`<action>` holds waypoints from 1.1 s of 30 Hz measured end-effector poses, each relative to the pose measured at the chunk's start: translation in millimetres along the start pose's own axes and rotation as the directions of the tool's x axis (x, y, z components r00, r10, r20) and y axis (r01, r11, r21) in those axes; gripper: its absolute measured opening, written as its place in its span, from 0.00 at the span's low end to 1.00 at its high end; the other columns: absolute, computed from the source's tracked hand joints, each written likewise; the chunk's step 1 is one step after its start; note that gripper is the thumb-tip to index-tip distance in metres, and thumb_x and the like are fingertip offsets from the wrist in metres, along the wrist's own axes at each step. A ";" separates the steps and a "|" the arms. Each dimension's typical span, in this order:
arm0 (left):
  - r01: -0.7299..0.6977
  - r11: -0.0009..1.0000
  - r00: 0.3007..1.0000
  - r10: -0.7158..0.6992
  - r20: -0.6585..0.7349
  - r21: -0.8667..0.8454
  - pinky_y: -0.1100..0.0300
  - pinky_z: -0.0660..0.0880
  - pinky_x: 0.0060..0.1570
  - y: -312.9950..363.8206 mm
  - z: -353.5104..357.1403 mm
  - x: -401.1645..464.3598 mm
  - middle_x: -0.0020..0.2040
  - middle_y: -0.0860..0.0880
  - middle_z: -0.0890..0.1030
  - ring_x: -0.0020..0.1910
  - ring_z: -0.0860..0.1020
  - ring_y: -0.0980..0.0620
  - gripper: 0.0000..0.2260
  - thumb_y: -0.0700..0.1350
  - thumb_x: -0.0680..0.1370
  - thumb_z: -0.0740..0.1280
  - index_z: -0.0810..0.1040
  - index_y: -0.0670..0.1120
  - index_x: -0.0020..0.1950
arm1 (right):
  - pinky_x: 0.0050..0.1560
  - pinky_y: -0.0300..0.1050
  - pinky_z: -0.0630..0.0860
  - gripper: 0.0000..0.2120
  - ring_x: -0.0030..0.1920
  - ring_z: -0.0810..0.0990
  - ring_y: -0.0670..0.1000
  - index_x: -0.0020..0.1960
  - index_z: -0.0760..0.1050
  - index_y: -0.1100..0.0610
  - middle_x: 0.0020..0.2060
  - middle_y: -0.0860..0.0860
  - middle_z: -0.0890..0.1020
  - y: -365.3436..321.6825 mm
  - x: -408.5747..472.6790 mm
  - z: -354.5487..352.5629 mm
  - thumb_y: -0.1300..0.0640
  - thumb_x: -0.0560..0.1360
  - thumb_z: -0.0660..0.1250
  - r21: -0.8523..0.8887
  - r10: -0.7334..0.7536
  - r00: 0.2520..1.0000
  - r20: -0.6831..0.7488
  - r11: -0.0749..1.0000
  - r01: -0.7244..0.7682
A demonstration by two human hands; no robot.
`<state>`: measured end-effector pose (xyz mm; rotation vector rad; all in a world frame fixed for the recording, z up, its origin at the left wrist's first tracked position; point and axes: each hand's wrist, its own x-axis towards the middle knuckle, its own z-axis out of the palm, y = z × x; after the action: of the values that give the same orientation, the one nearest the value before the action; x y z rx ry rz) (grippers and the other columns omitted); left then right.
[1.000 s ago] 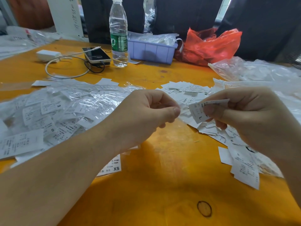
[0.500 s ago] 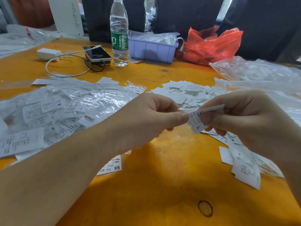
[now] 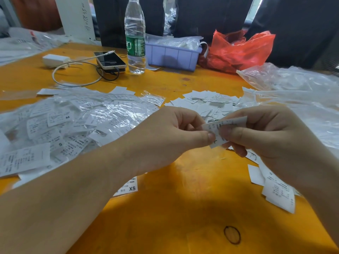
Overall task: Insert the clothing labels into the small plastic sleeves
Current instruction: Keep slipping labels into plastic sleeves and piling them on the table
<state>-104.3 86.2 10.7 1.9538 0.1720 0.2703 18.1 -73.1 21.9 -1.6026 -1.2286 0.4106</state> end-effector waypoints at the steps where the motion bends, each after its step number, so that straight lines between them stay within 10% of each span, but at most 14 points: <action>1: 0.003 1.000 1.000 -0.003 -0.012 0.000 0.55 0.67 0.37 -0.3 0.2 -0.2 0.35 0.47 0.74 0.34 0.70 0.52 0.10 0.54 0.67 0.70 0.83 0.50 0.41 | 0.28 0.42 0.72 0.07 0.30 0.76 0.52 0.43 0.85 0.54 0.34 0.58 0.83 0.2 -0.1 0.9 0.57 0.70 0.68 -0.015 -0.001 1.000 -0.008 1.000 0.001; 33: -0.018 1.000 0.998 0.017 -0.064 -0.012 0.59 0.76 0.39 -3.9 1.2 1.0 0.39 0.47 0.84 0.38 0.80 0.51 0.06 0.48 0.75 0.71 0.83 0.46 0.43 | 0.30 0.39 0.74 0.11 0.29 0.76 0.49 0.39 0.83 0.57 0.30 0.53 0.81 -3.8 -1.5 5.4 0.50 0.67 0.69 -0.013 0.071 0.995 -0.074 0.997 -0.072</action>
<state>-103.0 86.9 6.8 1.9356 0.1950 0.3451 11.4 -71.8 22.5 -1.6645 -1.1242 0.3850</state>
